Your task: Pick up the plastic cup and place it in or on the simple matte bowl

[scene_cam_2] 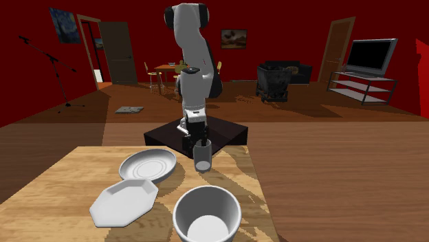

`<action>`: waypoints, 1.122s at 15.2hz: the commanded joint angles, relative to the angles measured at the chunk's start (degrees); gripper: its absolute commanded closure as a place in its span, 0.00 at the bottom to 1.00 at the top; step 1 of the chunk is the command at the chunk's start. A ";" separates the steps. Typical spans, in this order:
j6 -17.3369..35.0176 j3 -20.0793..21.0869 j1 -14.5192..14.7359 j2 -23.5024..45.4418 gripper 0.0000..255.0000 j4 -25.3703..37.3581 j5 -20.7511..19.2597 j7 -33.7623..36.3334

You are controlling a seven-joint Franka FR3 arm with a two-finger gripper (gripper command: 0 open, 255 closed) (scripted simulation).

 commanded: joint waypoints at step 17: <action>-7.45 3.16 -3.79 -7.34 1.00 1.25 -7.66 5.72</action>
